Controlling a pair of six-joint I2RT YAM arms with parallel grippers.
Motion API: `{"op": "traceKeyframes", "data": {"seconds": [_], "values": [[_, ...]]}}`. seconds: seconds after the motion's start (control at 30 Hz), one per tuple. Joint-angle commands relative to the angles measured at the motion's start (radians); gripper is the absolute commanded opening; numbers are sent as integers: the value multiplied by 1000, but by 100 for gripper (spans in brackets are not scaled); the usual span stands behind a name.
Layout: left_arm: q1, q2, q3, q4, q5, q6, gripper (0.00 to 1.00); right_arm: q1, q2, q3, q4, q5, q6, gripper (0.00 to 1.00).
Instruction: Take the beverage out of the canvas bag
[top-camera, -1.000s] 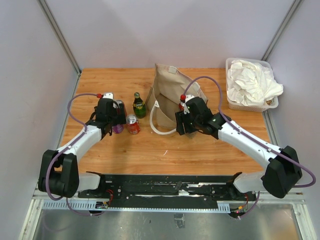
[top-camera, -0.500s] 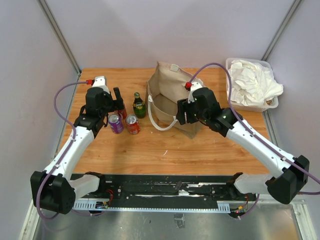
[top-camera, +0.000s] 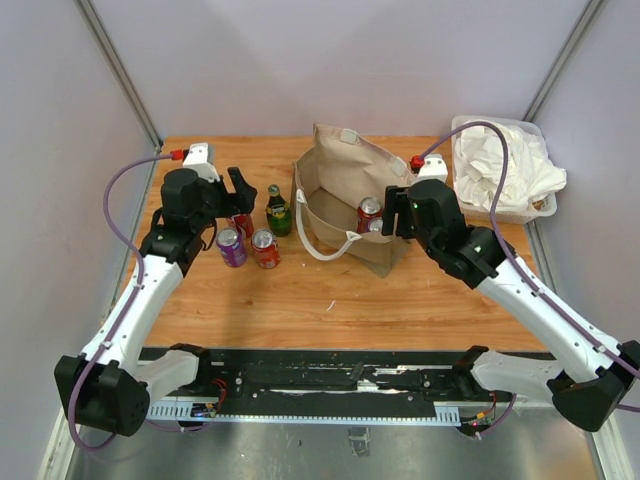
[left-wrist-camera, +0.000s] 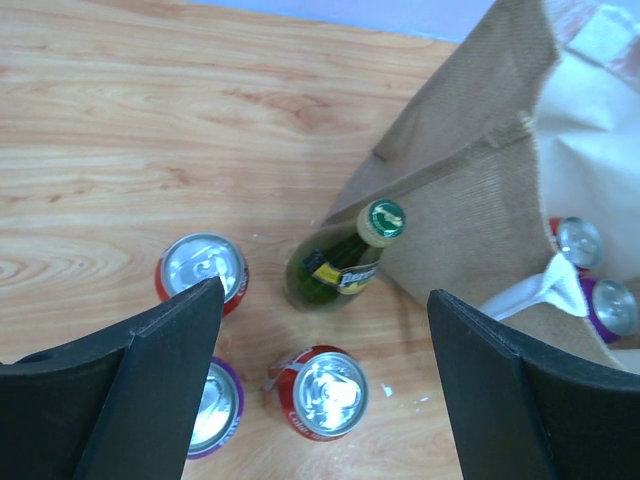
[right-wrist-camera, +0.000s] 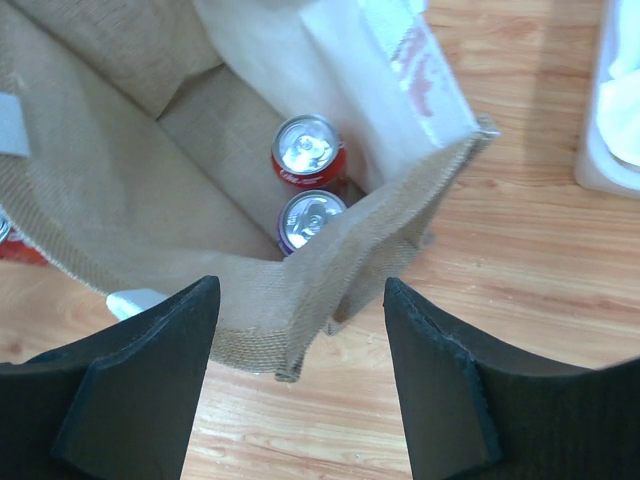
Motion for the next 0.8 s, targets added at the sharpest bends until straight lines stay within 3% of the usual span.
{"op": "traceKeyframes", "data": {"seconds": [0.0, 0.43, 0.6, 0.7, 0.77], "values": [[-1, -21, 53, 53, 104, -27, 87, 14, -35, -6, -32, 150, 64, 68], [-207, 92, 243, 69, 98, 5, 83, 14, -16, -122, 9, 153, 113, 67], [-271, 162, 310, 71, 103, 7, 83, 14, -4, -163, 20, 135, 120, 62], [-310, 197, 335, 77, 96, 10, 83, 14, -2, -189, 23, 108, 119, 52], [-342, 219, 353, 82, 84, 16, 83, 14, -5, -210, 32, 87, 119, 33]]}}
